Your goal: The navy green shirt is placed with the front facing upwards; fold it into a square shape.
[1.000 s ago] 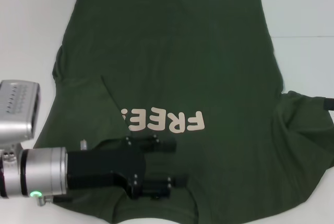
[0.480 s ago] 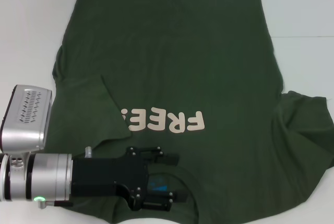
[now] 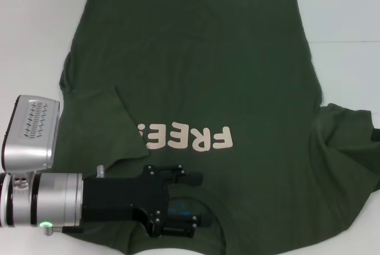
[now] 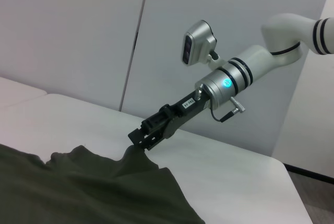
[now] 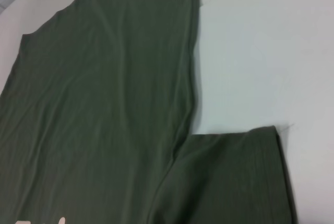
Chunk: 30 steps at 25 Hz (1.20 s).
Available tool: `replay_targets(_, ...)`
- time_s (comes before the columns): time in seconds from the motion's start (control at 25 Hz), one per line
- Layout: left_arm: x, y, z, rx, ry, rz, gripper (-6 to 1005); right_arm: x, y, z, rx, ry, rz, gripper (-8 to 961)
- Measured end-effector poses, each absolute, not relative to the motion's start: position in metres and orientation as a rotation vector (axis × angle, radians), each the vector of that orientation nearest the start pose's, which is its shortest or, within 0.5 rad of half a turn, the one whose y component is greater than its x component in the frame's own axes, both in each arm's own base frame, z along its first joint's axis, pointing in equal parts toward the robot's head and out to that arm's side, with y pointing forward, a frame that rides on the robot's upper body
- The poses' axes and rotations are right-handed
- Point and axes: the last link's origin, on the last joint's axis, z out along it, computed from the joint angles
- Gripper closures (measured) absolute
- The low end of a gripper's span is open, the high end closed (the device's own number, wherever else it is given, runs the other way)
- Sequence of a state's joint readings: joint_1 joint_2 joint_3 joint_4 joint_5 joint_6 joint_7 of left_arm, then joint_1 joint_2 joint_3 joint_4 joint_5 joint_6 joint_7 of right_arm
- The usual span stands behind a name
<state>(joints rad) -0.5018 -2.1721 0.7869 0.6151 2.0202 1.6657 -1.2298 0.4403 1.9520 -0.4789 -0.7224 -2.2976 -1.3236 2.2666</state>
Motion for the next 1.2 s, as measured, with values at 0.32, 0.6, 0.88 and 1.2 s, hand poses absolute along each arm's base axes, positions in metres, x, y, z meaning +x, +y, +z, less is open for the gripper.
replay_targets(0.32, -0.2377, 0.2873, -0.0541, -2.951, -0.461, -0.816, 198, 0.3769, 0.3224, 0.0779, -1.875, 1.784, 0.496, 120)
replay_targets(0.6, -0.2382, 0.2884, -0.0543, -2.946, -0.464, -0.809, 198, 0.3774, 0.3213, 0.0779, -1.857, 1.798, 0.520, 253)
replay_targets(0.88, -0.2394, 0.2875, -0.0543, -2.944, -0.471, -0.808, 199, 0.3775, 0.3205, 0.0766, -1.841, 1.808, 0.542, 527)
replay_targets(1.2, -0.2394, 0.2869, -0.0548, -2.943, -0.475, -0.811, 198, 0.3809, 0.3187, 0.0819, -1.807, 1.801, 0.582, 842)
